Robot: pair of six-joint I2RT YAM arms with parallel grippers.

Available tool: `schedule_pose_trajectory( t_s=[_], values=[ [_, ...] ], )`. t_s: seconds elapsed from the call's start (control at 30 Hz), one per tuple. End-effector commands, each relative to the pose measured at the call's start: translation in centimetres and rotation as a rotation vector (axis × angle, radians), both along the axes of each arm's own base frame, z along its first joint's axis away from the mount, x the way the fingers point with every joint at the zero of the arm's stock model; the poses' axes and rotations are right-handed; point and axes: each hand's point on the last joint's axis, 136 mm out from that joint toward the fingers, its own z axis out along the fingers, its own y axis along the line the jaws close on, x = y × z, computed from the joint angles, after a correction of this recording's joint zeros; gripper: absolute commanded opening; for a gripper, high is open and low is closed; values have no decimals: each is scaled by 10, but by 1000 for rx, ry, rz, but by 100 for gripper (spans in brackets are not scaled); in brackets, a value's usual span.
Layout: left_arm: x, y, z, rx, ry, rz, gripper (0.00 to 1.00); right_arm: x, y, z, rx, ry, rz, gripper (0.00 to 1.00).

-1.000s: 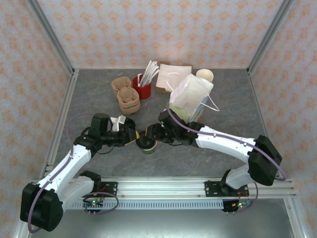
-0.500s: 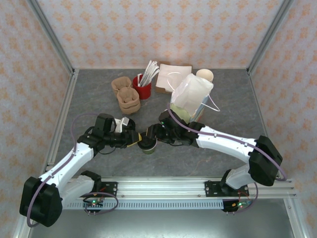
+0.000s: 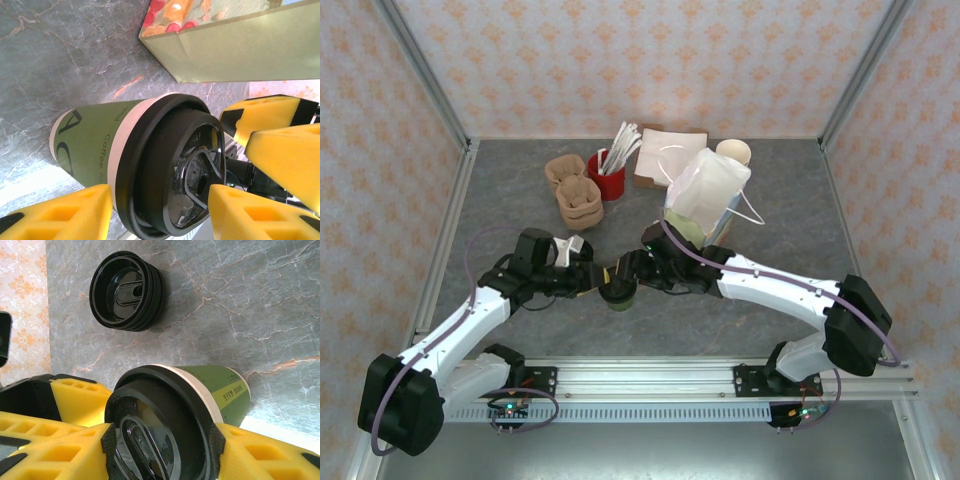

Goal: Pack the takeout coffee

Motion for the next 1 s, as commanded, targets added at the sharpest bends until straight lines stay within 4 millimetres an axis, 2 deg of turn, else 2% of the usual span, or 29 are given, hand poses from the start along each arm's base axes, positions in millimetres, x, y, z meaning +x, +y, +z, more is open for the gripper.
schedule_pose_trajectory(
  t_s=[0.0, 0.4, 0.6, 0.97],
  values=[
    [7, 0, 8, 34, -46, -6, 57, -4, -9, 2, -25, -15, -4, 54],
    [8, -3, -1, 102, -41, -30, 62, -5, -18, -13, -82, -7, -9, 51],
    [8, -2, -8, 124, -30, -38, 62, -4, -19, -26, -108, 11, -19, 49],
    [12, -3, -16, 136, -15, -34, 57, -2, -22, -36, -145, 22, -32, 46]
  ],
)
